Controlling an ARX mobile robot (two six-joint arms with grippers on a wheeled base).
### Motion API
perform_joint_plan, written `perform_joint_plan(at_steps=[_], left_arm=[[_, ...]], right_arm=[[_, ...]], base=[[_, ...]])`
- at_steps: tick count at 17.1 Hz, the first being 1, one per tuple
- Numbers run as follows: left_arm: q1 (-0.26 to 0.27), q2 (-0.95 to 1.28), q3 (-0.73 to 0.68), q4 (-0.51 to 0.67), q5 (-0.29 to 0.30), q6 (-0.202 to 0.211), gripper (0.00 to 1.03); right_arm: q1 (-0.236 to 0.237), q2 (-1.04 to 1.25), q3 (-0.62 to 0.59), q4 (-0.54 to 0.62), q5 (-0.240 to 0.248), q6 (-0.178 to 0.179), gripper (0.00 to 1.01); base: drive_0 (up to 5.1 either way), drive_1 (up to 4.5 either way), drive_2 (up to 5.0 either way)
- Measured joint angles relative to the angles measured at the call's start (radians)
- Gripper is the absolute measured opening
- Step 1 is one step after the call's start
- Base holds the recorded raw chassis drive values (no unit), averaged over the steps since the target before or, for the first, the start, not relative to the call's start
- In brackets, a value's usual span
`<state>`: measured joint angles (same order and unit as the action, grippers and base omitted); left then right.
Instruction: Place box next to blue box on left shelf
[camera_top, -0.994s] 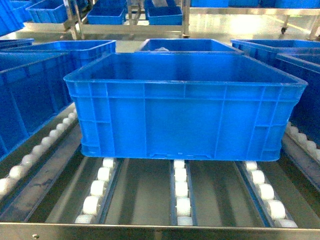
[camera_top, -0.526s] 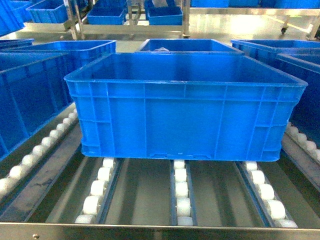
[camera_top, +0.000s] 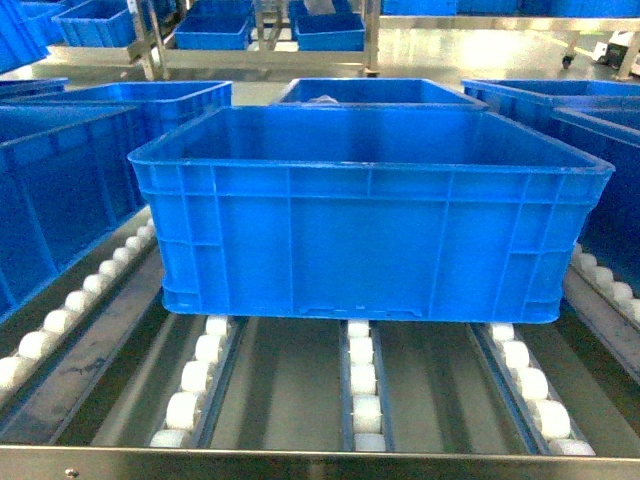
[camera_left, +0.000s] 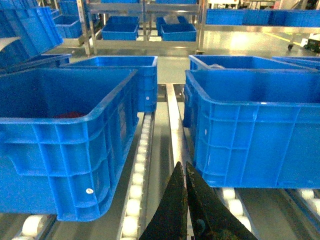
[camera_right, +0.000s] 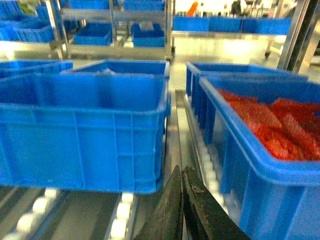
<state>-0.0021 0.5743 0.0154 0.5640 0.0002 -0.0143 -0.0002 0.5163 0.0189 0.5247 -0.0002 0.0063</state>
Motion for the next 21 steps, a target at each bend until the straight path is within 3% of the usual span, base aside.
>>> perform_joint_plan(at_steps=[5, 13, 14, 15, 18, 19, 21], left_arm=[[0.0, -0.196, 0.0, -0.192, 0.0, 0.0, 0.02], [0.0, -0.389, 0.0, -0.378, 0.0, 0.0, 0.02], [0.0, -0.407, 0.0, -0.395, 0.0, 0.0, 0.02], [0.0, -0.498, 0.0, -0.542, 0.005, 0.001, 0.02], [0.002, -0.564, 0.0, -0.568, 0.0, 0.002, 0.02], [0.002, -0.564, 0.0, -0.57, 0.0, 0.001, 0.03], [0.002, -0.564, 0.0, -0.57, 0.0, 0.001, 0.29]], right_arm=[[0.0, -0.169, -0.006, -0.183, 0.0, 0.0, 0.02], [0.0, -0.346, -0.006, -0.354, 0.0, 0.0, 0.02], [0.0, -0.44, -0.006, -0.504, -0.004, 0.0, 0.02], [0.0, -0.513, -0.006, -0.52, -0.001, 0.0, 0.02], [0.0, -0.512, -0.006, -0.529, 0.0, 0.0, 0.02], [0.0, -0.512, -0.006, -0.53, 0.0, -0.001, 0.06], [0.0, -0.512, -0.006, -0.53, 0.0, -0.001, 0.33]], base=[[0.0, 0.0, 0.0], [0.0, 0.0, 0.0], [0.0, 0.0, 0.0], [0.0, 0.0, 0.0], [0.0, 0.0, 0.0], [0.0, 0.0, 0.0], [0.0, 0.0, 0.0]])
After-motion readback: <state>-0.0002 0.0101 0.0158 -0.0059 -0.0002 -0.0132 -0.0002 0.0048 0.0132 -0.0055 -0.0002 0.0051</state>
